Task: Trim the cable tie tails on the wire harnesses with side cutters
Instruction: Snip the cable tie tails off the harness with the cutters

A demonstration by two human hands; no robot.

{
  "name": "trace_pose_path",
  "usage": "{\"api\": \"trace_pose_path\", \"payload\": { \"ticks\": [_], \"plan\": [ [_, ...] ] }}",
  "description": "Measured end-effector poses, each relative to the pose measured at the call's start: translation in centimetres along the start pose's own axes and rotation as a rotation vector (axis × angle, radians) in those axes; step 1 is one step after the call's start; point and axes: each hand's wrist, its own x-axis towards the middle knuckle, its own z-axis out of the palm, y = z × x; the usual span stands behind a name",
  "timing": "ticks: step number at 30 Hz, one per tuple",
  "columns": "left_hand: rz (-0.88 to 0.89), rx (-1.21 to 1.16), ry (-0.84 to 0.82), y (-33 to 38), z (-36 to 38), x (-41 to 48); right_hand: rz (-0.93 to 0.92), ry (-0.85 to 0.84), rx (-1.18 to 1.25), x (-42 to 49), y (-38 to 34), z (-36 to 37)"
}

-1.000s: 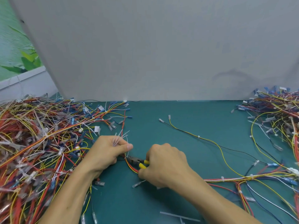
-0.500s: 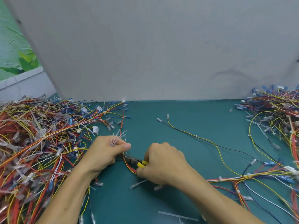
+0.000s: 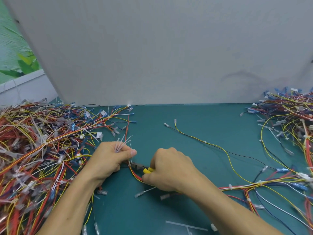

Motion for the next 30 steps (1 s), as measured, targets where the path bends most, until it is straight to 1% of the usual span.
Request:
{"api": "trace_pose_path", "payload": {
  "ticks": [11, 17, 20, 23, 25, 26, 28, 30],
  "plan": [
    [0.007, 0.021, 0.003, 0.1, 0.1, -0.2, -0.109, 0.042, -0.127, -0.2, -0.2, -0.2],
    [0.017, -0.030, 0.031, 0.9, 0.1, -0.7, -0.127, 0.058, -0.158, -0.6, 0.5, -0.2],
    [0.083, -0.025, 0.054, 2.1, 0.1, -1.6, -0.115, 0.081, -0.122, -1.0, 2.3, -0.8],
    [0.116, -0.001, -0.016, 4.4, 0.9, -3.1, -0.119, 0.047, -0.029, -1.7, 4.7, -1.7],
    [0.166, 0.116, -0.095, 6.1, 2.1, -4.9, -0.084, 0.030, 0.004, -2.3, 6.5, -2.4],
    [0.235, 0.238, -0.142, 6.9, 3.0, -6.0, -0.062, 0.026, 0.005, -2.6, 7.2, -2.7],
    [0.349, 0.485, -0.286, 8.1, 5.0, -8.3, -0.018, 0.015, 0.005, -3.2, 8.5, -3.1],
    [0.380, 0.698, -0.451, 8.7, 7.4, -10.2, 0.003, 0.013, 0.014, -3.7, 9.4, -3.0]
  ]
}}
